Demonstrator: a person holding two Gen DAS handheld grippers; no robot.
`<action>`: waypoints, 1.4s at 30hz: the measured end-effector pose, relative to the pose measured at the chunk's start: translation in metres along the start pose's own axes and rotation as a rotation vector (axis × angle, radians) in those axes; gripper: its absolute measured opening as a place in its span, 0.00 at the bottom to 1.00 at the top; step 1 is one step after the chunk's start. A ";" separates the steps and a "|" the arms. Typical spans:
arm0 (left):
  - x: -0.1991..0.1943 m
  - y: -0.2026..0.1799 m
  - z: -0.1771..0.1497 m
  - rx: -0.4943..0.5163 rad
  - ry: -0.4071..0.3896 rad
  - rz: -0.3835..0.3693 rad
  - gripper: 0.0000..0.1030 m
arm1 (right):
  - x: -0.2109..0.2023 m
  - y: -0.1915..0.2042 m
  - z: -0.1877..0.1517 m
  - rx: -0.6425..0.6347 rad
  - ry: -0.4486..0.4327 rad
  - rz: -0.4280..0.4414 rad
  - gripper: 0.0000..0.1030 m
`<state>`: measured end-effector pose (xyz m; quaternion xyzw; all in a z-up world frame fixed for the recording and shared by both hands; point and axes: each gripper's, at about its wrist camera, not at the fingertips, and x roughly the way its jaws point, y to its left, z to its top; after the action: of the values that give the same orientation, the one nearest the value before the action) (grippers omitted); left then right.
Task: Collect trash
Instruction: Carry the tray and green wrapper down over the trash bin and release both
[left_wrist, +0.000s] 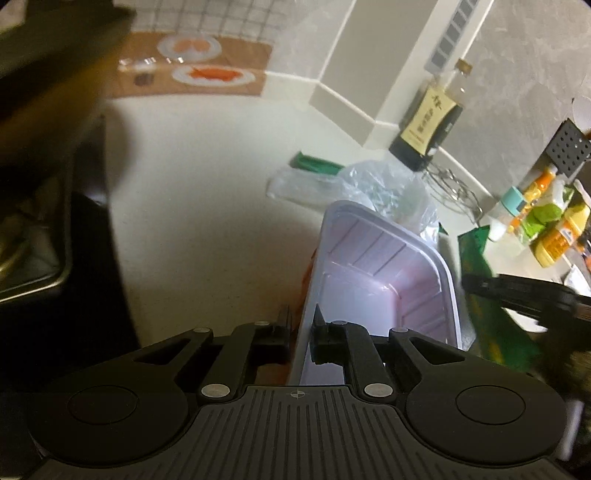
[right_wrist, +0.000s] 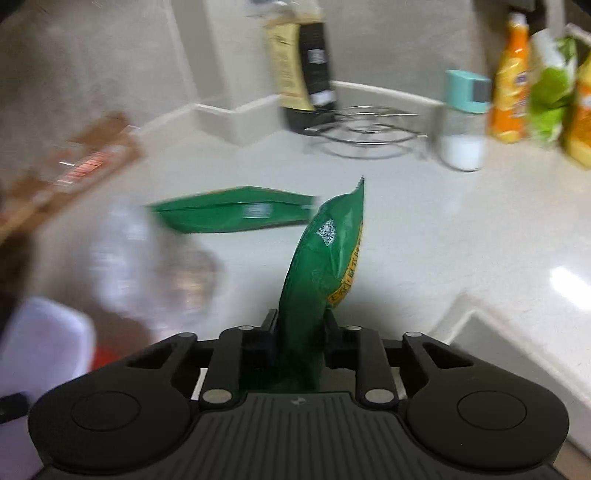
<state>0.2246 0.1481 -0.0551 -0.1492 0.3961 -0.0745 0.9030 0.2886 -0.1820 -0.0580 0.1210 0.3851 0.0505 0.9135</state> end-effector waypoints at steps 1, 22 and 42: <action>-0.007 -0.003 -0.002 0.005 -0.013 0.013 0.12 | -0.011 0.001 -0.001 0.005 -0.010 0.041 0.21; 0.045 -0.137 -0.181 0.167 0.368 -0.076 0.12 | -0.172 -0.157 -0.210 0.080 0.017 -0.132 0.21; 0.222 -0.091 -0.285 -0.044 0.453 -0.118 0.19 | -0.121 -0.173 -0.285 0.053 0.271 -0.225 0.22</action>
<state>0.1623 -0.0543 -0.3619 -0.1712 0.5809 -0.1501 0.7815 -0.0005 -0.3200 -0.2115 0.0934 0.5171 -0.0464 0.8495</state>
